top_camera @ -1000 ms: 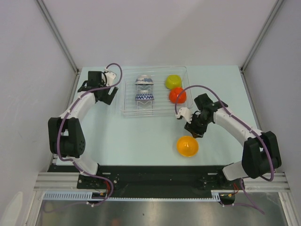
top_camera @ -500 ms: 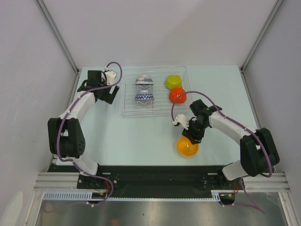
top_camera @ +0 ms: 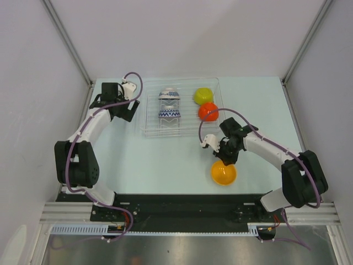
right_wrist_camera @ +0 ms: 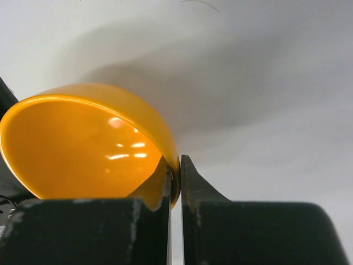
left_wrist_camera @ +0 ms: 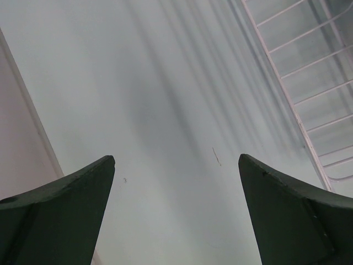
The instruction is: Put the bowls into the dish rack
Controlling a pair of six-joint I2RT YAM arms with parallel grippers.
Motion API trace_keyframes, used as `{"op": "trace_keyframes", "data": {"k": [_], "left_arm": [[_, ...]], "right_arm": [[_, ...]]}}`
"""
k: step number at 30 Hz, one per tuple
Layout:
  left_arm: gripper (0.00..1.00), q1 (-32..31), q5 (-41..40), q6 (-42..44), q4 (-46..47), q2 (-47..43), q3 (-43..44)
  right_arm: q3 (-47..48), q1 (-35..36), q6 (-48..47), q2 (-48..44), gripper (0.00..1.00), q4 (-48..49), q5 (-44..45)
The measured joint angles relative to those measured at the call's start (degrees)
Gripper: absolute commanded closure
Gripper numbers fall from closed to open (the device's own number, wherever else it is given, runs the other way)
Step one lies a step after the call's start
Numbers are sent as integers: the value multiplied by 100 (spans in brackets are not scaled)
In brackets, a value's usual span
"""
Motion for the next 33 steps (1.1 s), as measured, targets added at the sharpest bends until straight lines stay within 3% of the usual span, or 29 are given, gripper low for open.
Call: {"op": "trace_keyframes", "data": {"k": [10,17,24,33], "left_arm": [[0,0,20,-2,-4,-13,-31],[0,0,42,-2,-66,-52,-33],[0,0,133,-2,-107,-186,-149],[0,0,144,-2,-138,-212,-160]], "right_arm": [[1010,529,81,-850,100,-50,750],[1893,935,-146,-881,100,1329,2059],[2280,960,-828,361,100,3427,3206],[2970,920,-1814,2398,100,5604,3751]]}}
